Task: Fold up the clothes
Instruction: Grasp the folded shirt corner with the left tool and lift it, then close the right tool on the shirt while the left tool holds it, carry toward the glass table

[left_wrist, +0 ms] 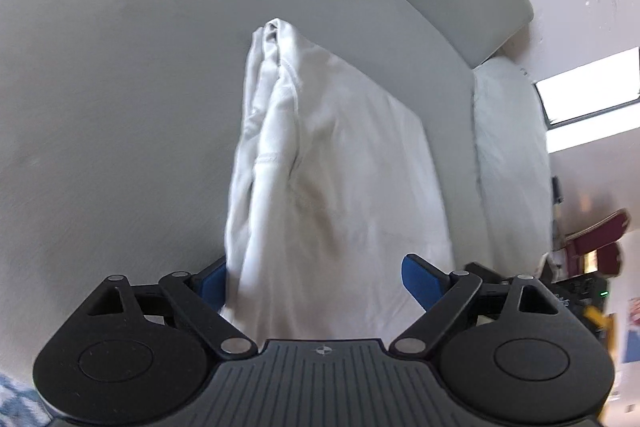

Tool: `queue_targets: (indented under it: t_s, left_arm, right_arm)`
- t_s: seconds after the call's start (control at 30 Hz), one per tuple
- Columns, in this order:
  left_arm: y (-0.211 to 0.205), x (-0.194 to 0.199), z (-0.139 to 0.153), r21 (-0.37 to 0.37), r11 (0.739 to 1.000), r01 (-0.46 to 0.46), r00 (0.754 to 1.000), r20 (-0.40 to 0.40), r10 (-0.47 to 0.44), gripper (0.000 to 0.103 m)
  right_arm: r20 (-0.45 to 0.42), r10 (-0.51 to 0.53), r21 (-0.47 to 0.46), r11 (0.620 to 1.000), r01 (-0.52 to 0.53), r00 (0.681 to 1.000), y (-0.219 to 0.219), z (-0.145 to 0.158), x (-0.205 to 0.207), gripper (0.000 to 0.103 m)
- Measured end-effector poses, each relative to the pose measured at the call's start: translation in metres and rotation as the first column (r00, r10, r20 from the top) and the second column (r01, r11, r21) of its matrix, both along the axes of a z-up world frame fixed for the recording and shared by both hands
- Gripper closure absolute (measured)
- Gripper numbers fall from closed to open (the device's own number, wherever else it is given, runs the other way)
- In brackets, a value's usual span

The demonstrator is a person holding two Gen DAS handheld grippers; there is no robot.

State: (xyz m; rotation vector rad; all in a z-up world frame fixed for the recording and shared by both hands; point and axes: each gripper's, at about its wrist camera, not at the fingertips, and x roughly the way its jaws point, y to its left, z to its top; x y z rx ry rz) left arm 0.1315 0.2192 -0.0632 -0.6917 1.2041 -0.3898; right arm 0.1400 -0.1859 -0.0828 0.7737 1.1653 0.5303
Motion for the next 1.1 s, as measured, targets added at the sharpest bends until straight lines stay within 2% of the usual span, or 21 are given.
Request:
queue_targets:
  t_s: [0.07,0.17,0.33,0.4,0.5,0.53,0.57,0.63,0.67,0.7,0.8,0.9,0.93,1.0,1.1]
  left_arm:
    - [-0.003,0.011,-0.008,-0.045,0.999,0.006,1.000,-0.009,-0.006,0.017]
    - [-0.008,0.025,-0.014,-0.059,0.998,0.019,1.000,0.001,-0.019,0.016]
    - [-0.007,0.041,-0.020,-0.111,0.993,-0.028,1.000,-0.009,0.027,0.017]
    - [-0.009,0.045,-0.021,-0.112,0.993,-0.026,1.000,0.002,0.027,0.020]
    - [-0.014,0.046,-0.019,-0.063,0.998,-0.017,1.000,0.025,0.018,0.040]
    - [-0.015,0.046,-0.017,-0.044,0.999,-0.022,0.999,0.025,0.023,0.048]
    - [-0.014,0.045,-0.016,-0.025,0.999,-0.030,0.999,0.020,0.031,0.052]
    - [-0.014,0.043,-0.011,0.030,0.998,-0.046,0.999,0.012,0.046,0.069]
    - [-0.014,0.042,-0.009,0.072,0.996,-0.052,0.999,0.011,0.052,0.072]
    - [-0.019,0.040,-0.004,0.118,0.992,-0.051,0.999,0.021,0.049,0.076]
    - [-0.045,0.034,0.014,0.287,0.957,-0.037,0.997,0.074,0.017,0.082]
    - [-0.079,0.021,0.036,0.482,0.875,-0.036,0.988,0.147,-0.041,0.091]
    - [-0.088,0.013,0.043,0.523,0.851,-0.046,0.983,0.178,-0.056,0.092]
    - [-0.103,-0.005,0.058,0.588,0.805,-0.077,0.966,0.243,-0.084,0.092]
    - [-0.112,-0.044,0.087,0.602,0.781,-0.164,0.927,0.365,-0.087,0.093]
  right_arm:
    - [-0.005,0.002,0.019,1.000,-0.002,1.000,0.004,-0.005,0.011,0.047]
    - [-0.020,-0.003,0.051,0.999,0.004,1.000,0.009,-0.012,0.029,0.047]
    - [0.001,0.005,0.080,0.997,-0.005,1.000,0.025,-0.021,0.050,0.048]
    - [0.014,0.006,0.074,0.997,-0.007,1.000,0.034,-0.026,0.058,0.057]
    - [0.040,0.020,0.048,0.999,-0.022,0.999,0.045,-0.029,0.065,0.067]
    - [0.042,0.019,0.047,0.999,-0.021,0.999,0.046,-0.029,0.066,0.067]
    - [0.044,0.017,0.044,0.999,-0.019,0.999,0.047,-0.029,0.066,0.068]
    - [0.055,0.013,0.010,1.000,-0.013,0.998,0.050,-0.028,0.064,0.080]
    - [0.066,0.013,-0.025,1.000,-0.011,0.998,0.052,-0.027,0.062,0.093]
    - [0.081,0.011,-0.057,0.998,-0.007,0.997,0.054,-0.026,0.059,0.094]
    - [0.155,0.000,-0.139,0.990,0.022,0.988,0.064,-0.014,0.048,0.096]
    - [0.268,0.034,-0.282,0.958,0.045,0.963,0.083,0.008,0.029,0.097]
    - [0.301,0.040,-0.306,0.950,0.057,0.953,0.087,0.017,0.022,0.097]
    - [0.369,0.047,-0.337,0.938,0.086,0.928,0.091,0.036,0.004,0.097]
    - [0.453,0.039,-0.347,0.928,0.136,0.890,0.089,0.067,-0.025,0.097]
